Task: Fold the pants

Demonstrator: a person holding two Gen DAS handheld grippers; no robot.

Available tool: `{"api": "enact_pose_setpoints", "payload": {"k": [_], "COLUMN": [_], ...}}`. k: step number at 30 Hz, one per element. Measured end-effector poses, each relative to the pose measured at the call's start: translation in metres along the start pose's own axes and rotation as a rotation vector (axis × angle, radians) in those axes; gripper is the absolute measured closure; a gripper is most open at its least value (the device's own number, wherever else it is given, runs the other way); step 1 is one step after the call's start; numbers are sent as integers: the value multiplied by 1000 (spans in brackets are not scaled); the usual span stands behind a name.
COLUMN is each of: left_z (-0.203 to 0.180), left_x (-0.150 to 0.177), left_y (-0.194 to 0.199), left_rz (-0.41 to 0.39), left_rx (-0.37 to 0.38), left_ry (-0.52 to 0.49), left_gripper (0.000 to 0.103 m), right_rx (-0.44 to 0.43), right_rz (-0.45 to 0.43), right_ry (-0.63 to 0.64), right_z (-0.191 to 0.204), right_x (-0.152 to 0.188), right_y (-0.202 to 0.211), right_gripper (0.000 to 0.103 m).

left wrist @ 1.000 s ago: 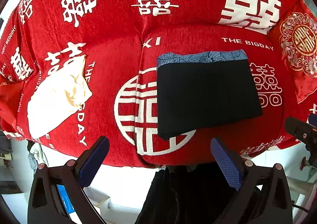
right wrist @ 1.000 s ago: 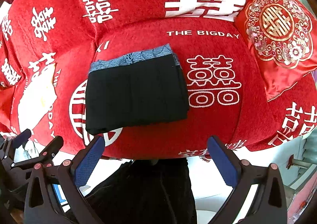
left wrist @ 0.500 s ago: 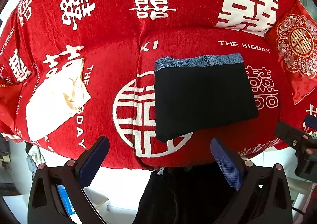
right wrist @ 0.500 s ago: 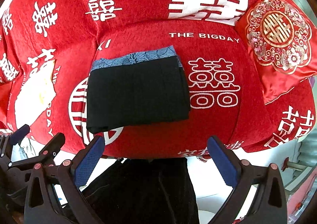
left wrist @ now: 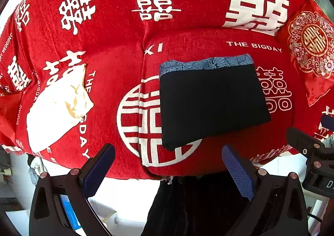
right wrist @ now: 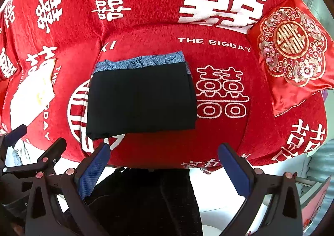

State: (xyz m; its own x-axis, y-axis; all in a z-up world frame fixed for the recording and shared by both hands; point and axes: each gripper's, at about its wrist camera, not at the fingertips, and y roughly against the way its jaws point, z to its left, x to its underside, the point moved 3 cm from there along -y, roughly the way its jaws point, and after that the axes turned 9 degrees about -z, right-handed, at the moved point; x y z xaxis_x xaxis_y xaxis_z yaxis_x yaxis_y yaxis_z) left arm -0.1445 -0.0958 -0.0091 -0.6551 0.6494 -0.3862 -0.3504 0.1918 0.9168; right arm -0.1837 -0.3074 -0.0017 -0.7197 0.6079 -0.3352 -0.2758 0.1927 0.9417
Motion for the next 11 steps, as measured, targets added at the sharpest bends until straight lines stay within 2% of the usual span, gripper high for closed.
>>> {"api": "enact_pose_setpoints", "payload": {"k": [11], "left_z": [5], "left_x": [0], "left_y": [3], "left_rz": [-12], "left_rx": [6], "left_ry": [9], "left_gripper": [0], "right_rx": [1], "right_rz": [-1], "right_ry": [0], "right_z": [-1], "right_x": [0], "right_y": [0], "right_gripper": [0]}}
